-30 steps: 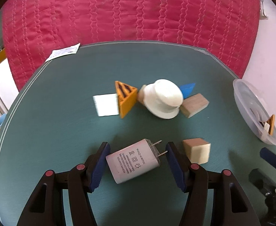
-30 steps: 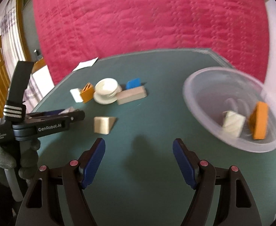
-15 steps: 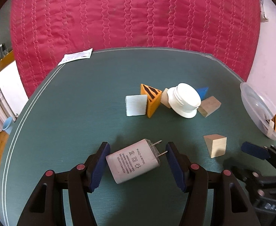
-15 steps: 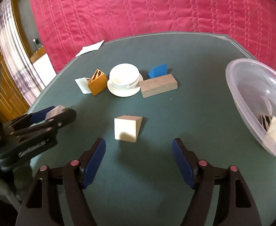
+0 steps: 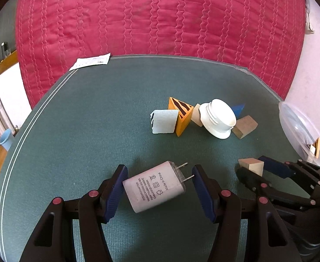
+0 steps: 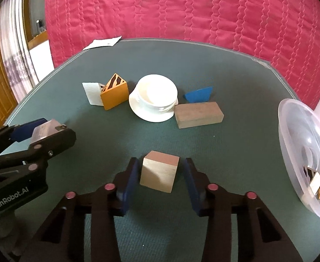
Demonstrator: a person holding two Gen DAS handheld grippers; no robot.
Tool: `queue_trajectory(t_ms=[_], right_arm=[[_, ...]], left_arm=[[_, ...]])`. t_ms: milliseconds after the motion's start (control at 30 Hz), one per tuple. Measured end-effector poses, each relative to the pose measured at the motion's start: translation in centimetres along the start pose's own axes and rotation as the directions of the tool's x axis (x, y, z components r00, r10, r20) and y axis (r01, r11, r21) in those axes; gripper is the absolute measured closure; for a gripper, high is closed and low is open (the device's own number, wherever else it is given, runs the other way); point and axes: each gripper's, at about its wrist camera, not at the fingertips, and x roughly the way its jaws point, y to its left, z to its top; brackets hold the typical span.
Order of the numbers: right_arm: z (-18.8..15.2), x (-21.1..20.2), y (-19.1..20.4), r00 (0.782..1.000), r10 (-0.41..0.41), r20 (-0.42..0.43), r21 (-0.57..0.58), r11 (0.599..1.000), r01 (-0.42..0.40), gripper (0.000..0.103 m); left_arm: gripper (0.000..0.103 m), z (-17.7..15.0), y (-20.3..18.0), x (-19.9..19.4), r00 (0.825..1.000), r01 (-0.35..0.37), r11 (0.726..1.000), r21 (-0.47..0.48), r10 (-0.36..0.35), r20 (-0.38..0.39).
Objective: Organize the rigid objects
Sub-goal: 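Carry the beige cube into the clear bowl and open the right tool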
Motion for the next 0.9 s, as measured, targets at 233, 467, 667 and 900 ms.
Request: queue_trajectory(t_ms=[233,467,667,900], right_arm=[[-0.2,-0.4,-1.1,1.0,0.027,0.01,0.046,0.999,-0.028,0.069],[-0.7,-1.6,-2.2,0.998,0.046,0.035,0.089,0.995,-0.049,0.069],[-0.9,-3.1,-3.9,0.997,0.027,0.07,0.139,0.99,-0.037,0.069],[-1.0,-4.3,-6.5,0.995,-0.019,0.096,0.198,0.98,0.0,0.069]], left_arm=[[0.039,-0.1,-0.1,0.0,1.0,0.006,1.0,0.0,-0.006,-0.003],[0.039,-0.3,-0.4,-0.1,1.0,0.01,1.0,0.01,-0.01,0.001],[0.039,-0.4,-0.6,-0.2,1.0,0.014,1.0,0.017,-0.014,0.005],[0.039,-0.5,-0.8,-0.3,1.0,0.014,1.0,0.023,-0.014,0.007]])
